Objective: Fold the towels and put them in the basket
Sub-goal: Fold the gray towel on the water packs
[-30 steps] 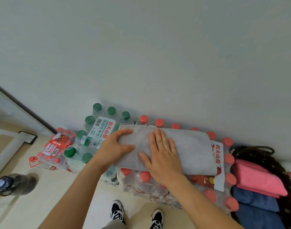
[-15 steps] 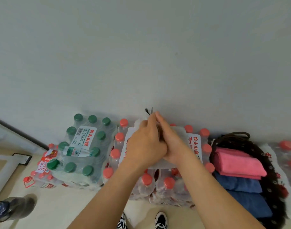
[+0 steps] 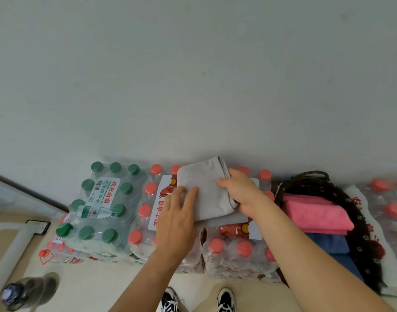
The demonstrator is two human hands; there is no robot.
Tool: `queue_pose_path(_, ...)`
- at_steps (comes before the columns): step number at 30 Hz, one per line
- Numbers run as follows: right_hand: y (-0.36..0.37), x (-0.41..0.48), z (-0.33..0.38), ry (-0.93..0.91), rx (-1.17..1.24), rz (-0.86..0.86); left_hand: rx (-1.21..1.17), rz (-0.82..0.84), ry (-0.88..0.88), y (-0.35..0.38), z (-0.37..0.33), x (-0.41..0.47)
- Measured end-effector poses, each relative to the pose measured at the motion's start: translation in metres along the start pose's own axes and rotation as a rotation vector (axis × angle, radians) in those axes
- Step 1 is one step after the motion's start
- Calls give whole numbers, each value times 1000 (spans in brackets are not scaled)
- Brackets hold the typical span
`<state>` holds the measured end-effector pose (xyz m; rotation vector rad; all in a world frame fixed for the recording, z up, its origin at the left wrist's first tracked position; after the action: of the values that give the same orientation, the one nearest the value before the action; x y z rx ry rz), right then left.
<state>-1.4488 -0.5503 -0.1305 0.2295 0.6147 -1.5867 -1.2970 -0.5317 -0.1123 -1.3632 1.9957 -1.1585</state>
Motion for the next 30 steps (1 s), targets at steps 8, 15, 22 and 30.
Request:
queue_pose_path(8,-11,-5,5,-173,-672,-216,94,72,51,13,0,7)
queue_pose_path(15,-8,-7,1,-236,-927,-306,275,227,46,30,-11,8)
queue_pose_path(22,-18,-30,30,-409,-1143,-685,473,357,99,44,-25,14)
queue_pose_path(30,18,-6,-17,-401,-1253,-335,85,434,13,19,-4,11)
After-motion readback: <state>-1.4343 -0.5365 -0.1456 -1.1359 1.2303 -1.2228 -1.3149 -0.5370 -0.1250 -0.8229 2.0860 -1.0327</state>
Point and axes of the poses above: each hand's wrist, its own x-axis towards the middle knuckle, its own y-axis out of the palm, z = x × y, the point moved 9 cm from there along x, towards the middle knuckle, and after that the axes turned 15 degrees about -x, right-handed, at the moved point
